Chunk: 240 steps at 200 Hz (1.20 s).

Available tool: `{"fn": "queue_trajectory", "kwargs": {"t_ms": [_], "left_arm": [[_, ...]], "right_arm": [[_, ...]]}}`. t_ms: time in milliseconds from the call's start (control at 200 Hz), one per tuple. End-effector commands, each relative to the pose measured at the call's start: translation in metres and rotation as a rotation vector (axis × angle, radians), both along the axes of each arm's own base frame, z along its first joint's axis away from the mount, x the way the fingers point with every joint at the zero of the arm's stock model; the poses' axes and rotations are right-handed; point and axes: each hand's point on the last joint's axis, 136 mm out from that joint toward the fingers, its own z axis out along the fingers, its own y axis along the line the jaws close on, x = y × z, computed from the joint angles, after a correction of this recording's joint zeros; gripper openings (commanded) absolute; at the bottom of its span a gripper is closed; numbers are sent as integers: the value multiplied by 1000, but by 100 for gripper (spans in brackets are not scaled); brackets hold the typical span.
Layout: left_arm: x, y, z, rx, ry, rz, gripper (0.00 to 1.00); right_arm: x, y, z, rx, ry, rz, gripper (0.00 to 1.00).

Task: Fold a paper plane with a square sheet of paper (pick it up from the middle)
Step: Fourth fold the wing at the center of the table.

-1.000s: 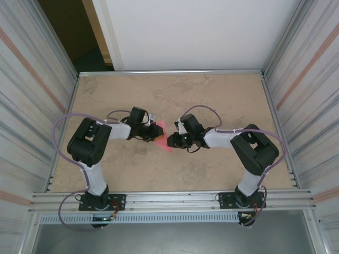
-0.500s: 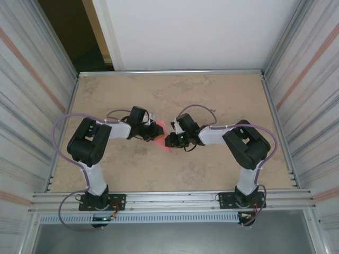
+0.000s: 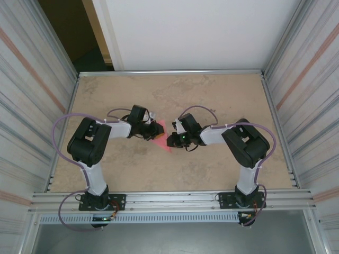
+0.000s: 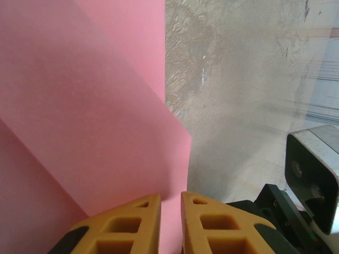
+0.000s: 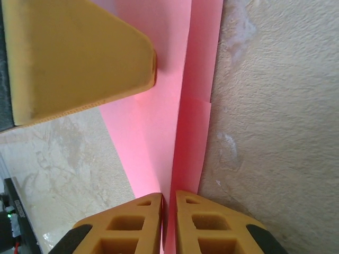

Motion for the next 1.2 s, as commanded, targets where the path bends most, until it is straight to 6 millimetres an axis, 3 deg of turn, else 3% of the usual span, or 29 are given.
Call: {"fn": "queue_trajectory", "kwargs": {"t_ms": [0, 636, 802, 917, 1198], "left_arm": [[3, -3, -3, 16, 1, -9, 19], [3, -2, -12, 30, 15, -9, 19], [2, -1, -17, 38, 29, -9, 19], [0, 1, -23, 51, 50, -8, 19], [-3, 2, -26, 53, 64, -7, 19]], "right_arm": [[-11, -18, -32, -72, 87, -24, 12], [-15, -23, -42, -82, 140, -39, 11], [-14, -24, -39, -75, 142, -48, 16], [-11, -23, -29, -46, 132, -60, 20], [-4, -27, 27, 60, 54, -98, 28]]}}
